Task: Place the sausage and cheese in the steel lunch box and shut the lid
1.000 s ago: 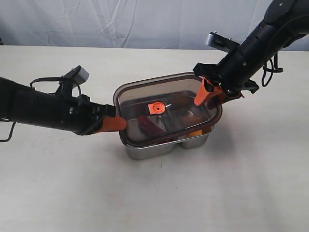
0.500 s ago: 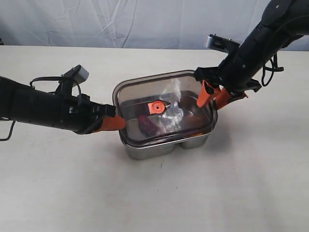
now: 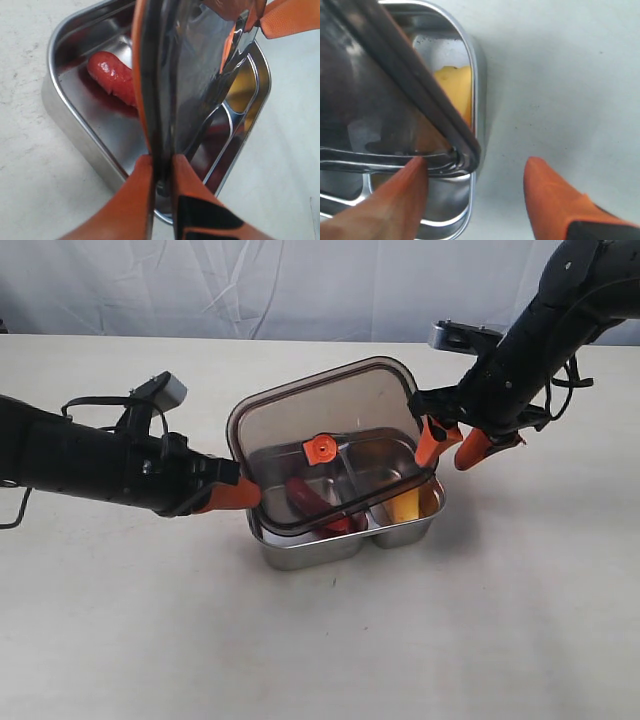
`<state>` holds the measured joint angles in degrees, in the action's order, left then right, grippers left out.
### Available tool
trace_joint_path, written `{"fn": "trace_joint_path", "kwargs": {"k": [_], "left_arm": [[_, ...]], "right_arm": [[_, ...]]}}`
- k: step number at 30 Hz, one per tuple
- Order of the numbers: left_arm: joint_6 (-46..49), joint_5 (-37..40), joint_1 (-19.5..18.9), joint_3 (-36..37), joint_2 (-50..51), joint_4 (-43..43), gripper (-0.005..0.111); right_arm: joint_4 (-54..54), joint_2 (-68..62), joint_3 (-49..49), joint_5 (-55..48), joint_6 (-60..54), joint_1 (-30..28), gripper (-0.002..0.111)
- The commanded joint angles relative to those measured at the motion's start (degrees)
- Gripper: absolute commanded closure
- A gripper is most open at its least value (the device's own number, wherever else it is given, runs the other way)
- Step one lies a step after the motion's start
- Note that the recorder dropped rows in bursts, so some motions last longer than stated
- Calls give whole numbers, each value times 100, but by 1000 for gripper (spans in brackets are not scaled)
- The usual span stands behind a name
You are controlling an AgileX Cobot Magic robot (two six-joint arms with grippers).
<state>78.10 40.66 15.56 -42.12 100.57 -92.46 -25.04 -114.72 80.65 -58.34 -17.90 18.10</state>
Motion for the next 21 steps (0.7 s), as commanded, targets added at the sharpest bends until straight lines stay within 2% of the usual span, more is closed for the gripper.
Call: {"fn": "trace_joint_path", "kwargs": {"k": [1,10,15,21], "left_arm": [[17,-26,60,-21,-26,62,107],[-63,-38,60,-21,-26,91,107],[-322,1,60,-21,-26,377,107],[-405,122,60,-21,-26,488,107]], "right_arm": [[15,20,11,151,-25,-11,52],[2,20,11,276,-145,-11,52],[-12,68,11,143,-232,-11,53],[-336,275,11,555,-964,-11,53]]}}
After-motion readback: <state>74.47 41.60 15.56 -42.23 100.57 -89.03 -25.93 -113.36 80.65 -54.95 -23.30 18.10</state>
